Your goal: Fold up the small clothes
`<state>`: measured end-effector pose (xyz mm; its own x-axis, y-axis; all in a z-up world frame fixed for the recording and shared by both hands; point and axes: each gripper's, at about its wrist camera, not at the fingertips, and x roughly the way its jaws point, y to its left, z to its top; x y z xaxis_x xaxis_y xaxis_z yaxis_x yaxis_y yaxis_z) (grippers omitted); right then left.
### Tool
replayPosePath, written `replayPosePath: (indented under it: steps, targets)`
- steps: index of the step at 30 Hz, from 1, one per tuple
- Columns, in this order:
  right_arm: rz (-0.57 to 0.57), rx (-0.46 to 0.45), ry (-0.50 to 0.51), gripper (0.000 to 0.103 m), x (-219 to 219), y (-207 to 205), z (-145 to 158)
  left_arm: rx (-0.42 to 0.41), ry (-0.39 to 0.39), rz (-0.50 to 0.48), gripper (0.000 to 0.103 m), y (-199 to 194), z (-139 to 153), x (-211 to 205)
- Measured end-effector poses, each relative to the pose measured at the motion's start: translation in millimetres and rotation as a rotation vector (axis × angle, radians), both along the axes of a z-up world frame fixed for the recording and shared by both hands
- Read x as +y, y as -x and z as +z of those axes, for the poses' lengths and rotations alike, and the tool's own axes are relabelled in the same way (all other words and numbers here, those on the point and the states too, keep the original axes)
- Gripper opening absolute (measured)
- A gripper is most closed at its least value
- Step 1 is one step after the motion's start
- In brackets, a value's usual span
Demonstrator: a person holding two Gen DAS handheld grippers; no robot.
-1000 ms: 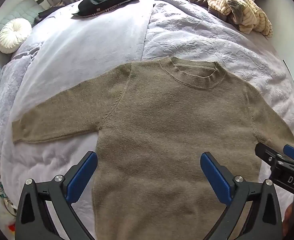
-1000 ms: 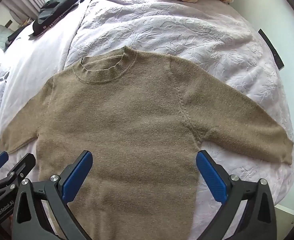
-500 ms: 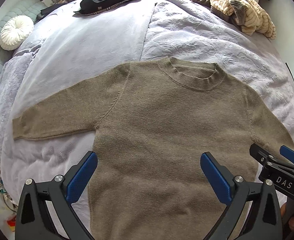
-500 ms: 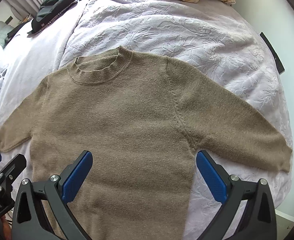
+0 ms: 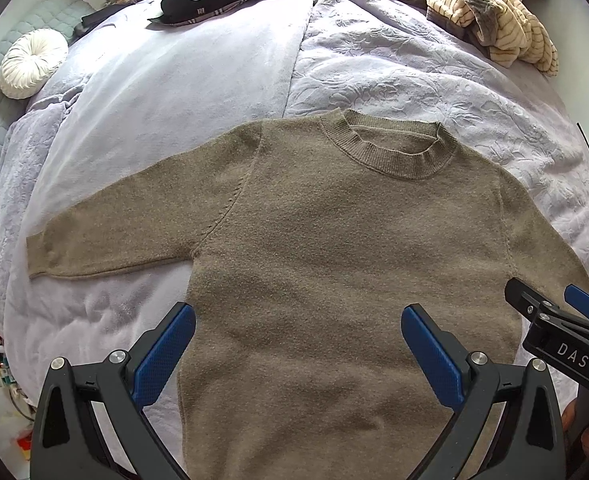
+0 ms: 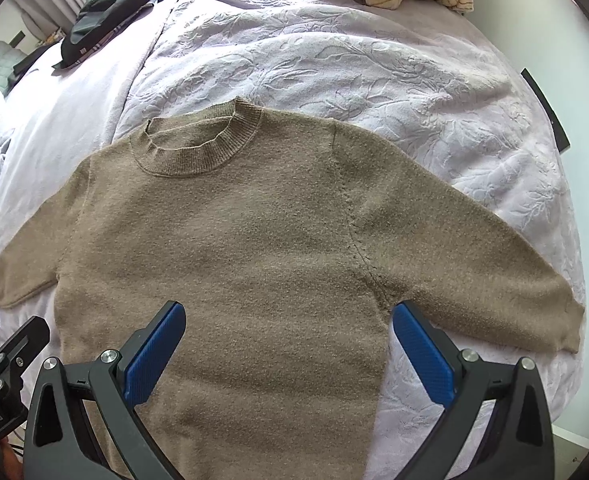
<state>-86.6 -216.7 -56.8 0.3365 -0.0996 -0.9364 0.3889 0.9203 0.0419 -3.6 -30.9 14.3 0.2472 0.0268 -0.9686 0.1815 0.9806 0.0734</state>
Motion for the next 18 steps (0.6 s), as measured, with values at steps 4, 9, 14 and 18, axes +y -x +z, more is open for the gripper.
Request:
replayPosePath:
  steps: [4,9,14,18]
  targets:
    - [0.004,0.005,-0.005,0.103,-0.7,0.2,-1.3,0.000,0.003,0.012,0.103,0.0,-0.5,1.7]
    - [-0.008,-0.002,-0.012,0.103,-1.5,1.5,-1.9,0.001,-0.003,0.007,0.103,-0.6,0.1,2.6]
    - [-0.009,-0.002,-0.013,0.103,-1.9,1.3,-1.8,0.002,-0.010,0.016,0.103,0.0,0.6,3.9]
    - [-0.014,0.000,-0.016,0.103,-4.6,1.9,-1.6,0.003,-0.015,0.014,0.103,0.6,1.2,1.9]
